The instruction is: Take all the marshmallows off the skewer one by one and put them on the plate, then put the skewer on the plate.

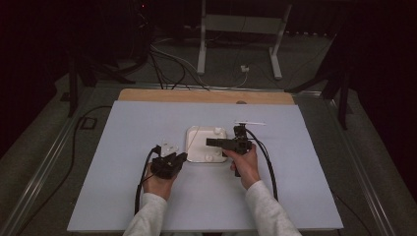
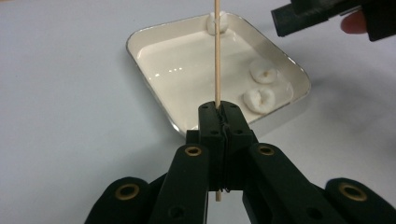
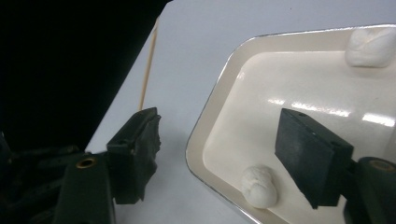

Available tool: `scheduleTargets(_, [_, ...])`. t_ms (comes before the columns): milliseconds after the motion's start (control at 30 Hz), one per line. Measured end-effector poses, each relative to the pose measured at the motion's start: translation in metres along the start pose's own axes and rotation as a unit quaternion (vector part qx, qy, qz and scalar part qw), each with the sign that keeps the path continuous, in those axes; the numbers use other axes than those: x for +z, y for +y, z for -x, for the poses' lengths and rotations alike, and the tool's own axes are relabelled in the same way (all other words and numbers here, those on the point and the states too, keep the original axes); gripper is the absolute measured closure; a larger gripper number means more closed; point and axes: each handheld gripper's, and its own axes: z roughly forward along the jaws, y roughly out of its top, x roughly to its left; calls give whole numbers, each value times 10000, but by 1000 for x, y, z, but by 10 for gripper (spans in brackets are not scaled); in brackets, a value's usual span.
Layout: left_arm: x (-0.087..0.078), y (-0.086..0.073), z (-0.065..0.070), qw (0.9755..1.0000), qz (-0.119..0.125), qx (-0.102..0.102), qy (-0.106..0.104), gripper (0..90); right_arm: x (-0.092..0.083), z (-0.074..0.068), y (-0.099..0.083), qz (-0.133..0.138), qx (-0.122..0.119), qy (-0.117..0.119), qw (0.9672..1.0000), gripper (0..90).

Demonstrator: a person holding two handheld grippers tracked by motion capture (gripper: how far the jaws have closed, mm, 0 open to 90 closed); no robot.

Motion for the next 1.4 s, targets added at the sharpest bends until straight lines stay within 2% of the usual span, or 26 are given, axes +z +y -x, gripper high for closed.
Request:
scheduleTargets(167, [7,8,0,10000,-4,-30,25,900,-5,-3,-4,4,-342,-207,9992,245])
scheduleTargets(267, [13,12,0,10000,-20,-50,33,900,-7,-4,-6,-18,-446,-313,9985,226])
scheduleTargets(567, [33,23,1,9997,-121,-202,35,900,-20,-6,-10,138,-709,-555,9958,221])
scheduleTargets(900, [56,32,2,9987,-345,-330,153,900,-30,-2,-15,253,-768,-685,9944,222])
scheduleTargets(1133, [76,35,0,9963,-627,-515,266,900,-35,-1,-17,290,-773,-707,9941,222])
scheduleTargets(1400, [91,31,2,9935,-822,-704,367,897,-40,2,-19,321,-798,-789,9932,224])
